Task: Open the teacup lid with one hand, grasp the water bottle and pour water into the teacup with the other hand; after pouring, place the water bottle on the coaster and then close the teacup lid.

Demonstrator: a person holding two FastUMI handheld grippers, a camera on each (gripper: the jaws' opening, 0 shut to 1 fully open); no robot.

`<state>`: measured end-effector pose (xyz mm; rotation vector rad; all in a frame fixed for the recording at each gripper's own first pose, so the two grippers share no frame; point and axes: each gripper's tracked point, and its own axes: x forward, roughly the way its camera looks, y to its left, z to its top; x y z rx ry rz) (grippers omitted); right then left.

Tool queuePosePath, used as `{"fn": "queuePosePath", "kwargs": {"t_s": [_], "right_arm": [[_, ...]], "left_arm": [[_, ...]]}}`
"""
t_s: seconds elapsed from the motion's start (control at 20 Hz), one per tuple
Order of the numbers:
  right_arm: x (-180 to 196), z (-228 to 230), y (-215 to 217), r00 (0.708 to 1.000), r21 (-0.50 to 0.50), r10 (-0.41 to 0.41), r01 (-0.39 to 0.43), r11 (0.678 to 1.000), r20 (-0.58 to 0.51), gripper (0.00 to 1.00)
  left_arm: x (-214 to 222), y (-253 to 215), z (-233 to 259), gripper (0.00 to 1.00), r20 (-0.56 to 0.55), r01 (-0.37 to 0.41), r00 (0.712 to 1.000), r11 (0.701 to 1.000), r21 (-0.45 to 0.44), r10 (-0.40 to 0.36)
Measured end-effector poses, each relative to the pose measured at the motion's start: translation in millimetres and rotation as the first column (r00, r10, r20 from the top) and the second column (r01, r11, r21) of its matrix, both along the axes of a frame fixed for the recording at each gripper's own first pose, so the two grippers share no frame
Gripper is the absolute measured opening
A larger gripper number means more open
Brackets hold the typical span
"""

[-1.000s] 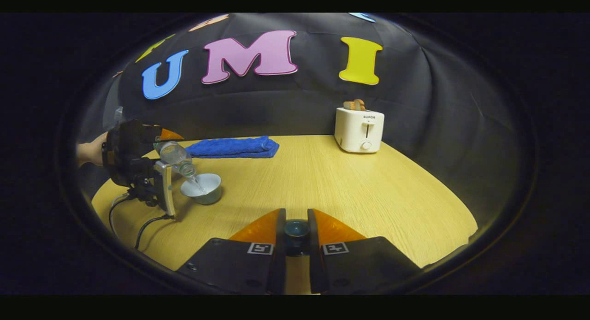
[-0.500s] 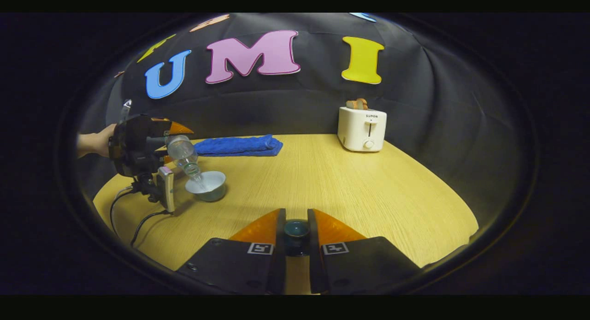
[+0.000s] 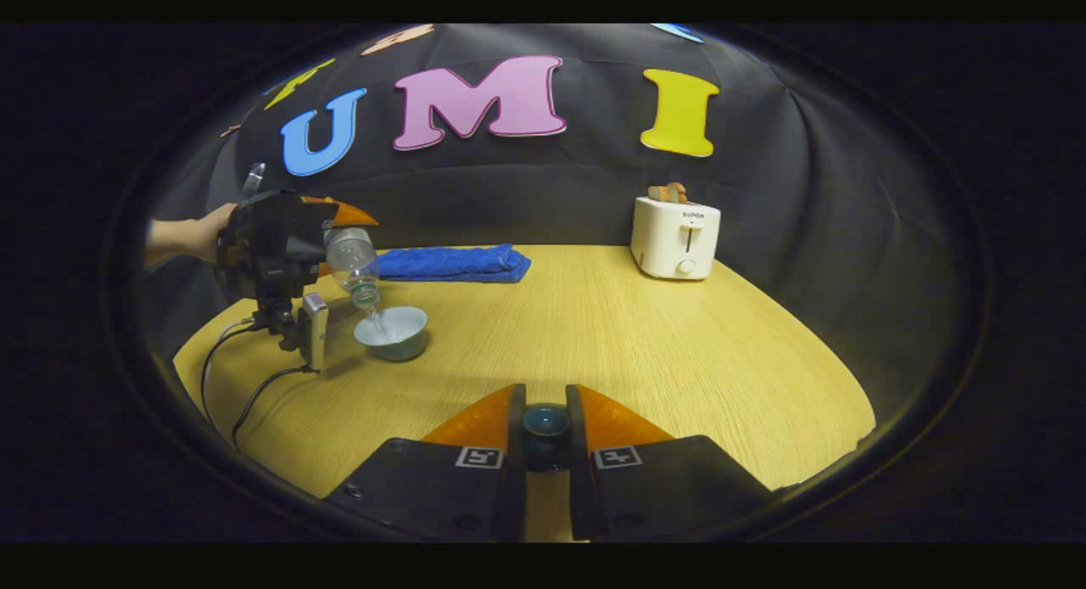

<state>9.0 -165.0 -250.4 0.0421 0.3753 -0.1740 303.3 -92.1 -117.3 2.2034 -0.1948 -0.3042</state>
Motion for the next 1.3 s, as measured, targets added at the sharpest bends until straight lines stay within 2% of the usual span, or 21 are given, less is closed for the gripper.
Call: {"fn": "queuePosePath", "kwargs": {"t_s": [0.05, 0.1, 0.2, 0.25, 0.3, 0.35, 0.4, 0.5, 0.55, 0.65, 0.7, 0.9, 0.95, 1.25, 1.3], "right_arm": [[0, 1, 3, 1.0, 0.005, 0.011, -0.011, 1.0, 0.002, 0.24], [-1, 0, 6, 1.0, 0.007, 0.023, -0.023, 1.0, 0.003, 0.19], [-2, 2, 11, 0.999, 0.002, 0.039, -0.039, 0.999, 0.007, 0.19], [-2, 3, 14, 0.999, 0.004, 0.045, -0.045, 0.999, 0.009, 0.24], [-1, 3, 16, 0.999, 0.006, 0.049, -0.049, 0.999, 0.011, 0.19], [-1, 4, 18, 0.999, 0.008, 0.053, -0.053, 0.999, 0.013, 0.19], [-1, 5, 19, 0.998, 0.01, 0.055, -0.055, 0.998, 0.017, 0.24], [-1, 6, 21, 0.998, 0.015, 0.056, -0.056, 0.998, 0.021, 0.24], [0, 6, 21, 0.998, 0.018, 0.055, -0.055, 0.998, 0.02, 0.19], [-2, 6, 22, 0.998, 0.021, 0.052, -0.052, 0.998, 0.021, 0.19], [-2, 7, 22, 0.999, 0.022, 0.049, -0.05, 0.999, 0.022, 0.24], [-3, 6, 24, 0.999, 0.031, 0.045, -0.046, 0.998, 0.018, 0.24], [-2, 7, 24, 0.999, 0.031, 0.045, -0.046, 0.998, 0.017, 0.19], [5, 7, 30, 0.999, 0.036, 0.049, -0.049, 0.998, 0.018, 0.19], [7, 6, 31, 0.999, 0.038, 0.048, -0.049, 0.998, 0.017, 0.24]], "left_arm": [[0, -4, 2, 0.74, 0.005, 0.01, 1.0, 1.0, 0.006, -0.01], [1, -7, 5, 0.74, 0.01, 0.018, 1.0, 1.0, 0.012, -0.018], [-1, -13, 8, 0.74, 0.016, 0.033, 0.999, 0.999, 0.019, -0.034], [-1, -16, 11, 0.74, 0.021, 0.047, 0.999, 0.999, 0.022, -0.047], [-2, -19, 14, 0.74, 0.029, 0.062, 0.998, 0.998, 0.032, -0.063], [-3, -22, 17, 0.74, 0.038, 0.077, 0.996, 0.996, 0.041, -0.079], [-2, -25, 20, 0.74, 0.045, 0.088, 0.995, 0.995, 0.047, -0.091], [1, -27, 25, 0.74, 0.055, 0.107, 0.992, 0.992, 0.073, -0.111], [3, -28, 29, 0.74, 0.061, 0.112, 0.991, 0.99, 0.089, -0.118], [5, -30, 34, 0.74, 0.072, 0.127, 0.988, 0.987, 0.1, -0.134], [5, -32, 35, 0.74, 0.076, 0.136, 0.987, 0.985, 0.103, -0.144], [4, -34, 44, 0.74, 0.087, 0.161, 0.981, 0.979, 0.121, -0.172], [5, -38, 47, 0.74, 0.09, 0.17, 0.979, 0.977, 0.132, -0.182], [8, -49, 49, 0.74, 0.098, 0.203, 0.971, 0.967, 0.151, -0.219], [9, -49, 47, 0.74, 0.099, 0.207, 0.97, 0.966, 0.156, -0.223]]}}
